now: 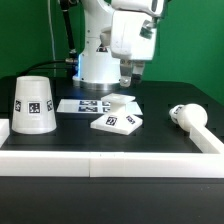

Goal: Assemble lamp

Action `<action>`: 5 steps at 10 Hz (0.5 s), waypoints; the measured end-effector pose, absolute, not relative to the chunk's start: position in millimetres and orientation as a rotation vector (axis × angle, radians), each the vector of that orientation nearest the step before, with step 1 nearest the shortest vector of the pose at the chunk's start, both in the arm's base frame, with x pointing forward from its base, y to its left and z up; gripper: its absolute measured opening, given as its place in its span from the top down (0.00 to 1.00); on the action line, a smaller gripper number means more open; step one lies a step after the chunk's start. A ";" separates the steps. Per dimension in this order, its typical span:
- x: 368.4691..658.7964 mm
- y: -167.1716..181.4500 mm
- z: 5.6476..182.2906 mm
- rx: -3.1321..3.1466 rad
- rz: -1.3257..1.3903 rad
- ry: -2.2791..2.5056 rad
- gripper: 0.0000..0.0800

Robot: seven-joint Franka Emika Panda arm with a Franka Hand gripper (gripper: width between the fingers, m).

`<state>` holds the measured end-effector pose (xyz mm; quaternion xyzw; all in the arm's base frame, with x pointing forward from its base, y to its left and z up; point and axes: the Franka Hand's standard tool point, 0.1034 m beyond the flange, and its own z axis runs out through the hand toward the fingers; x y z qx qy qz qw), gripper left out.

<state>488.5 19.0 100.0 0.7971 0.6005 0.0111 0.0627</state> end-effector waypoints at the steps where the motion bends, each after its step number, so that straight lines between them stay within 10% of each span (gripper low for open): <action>1: 482.3 17.2 99.6 2.384 0.013 1.855 0.12; 5: 483.7 17.5 98.3 2.392 0.013 1.845 0.12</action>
Offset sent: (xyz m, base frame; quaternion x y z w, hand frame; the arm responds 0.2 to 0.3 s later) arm 0.0000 0.0000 0.0000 0.0000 0.0000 0.0000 1.0000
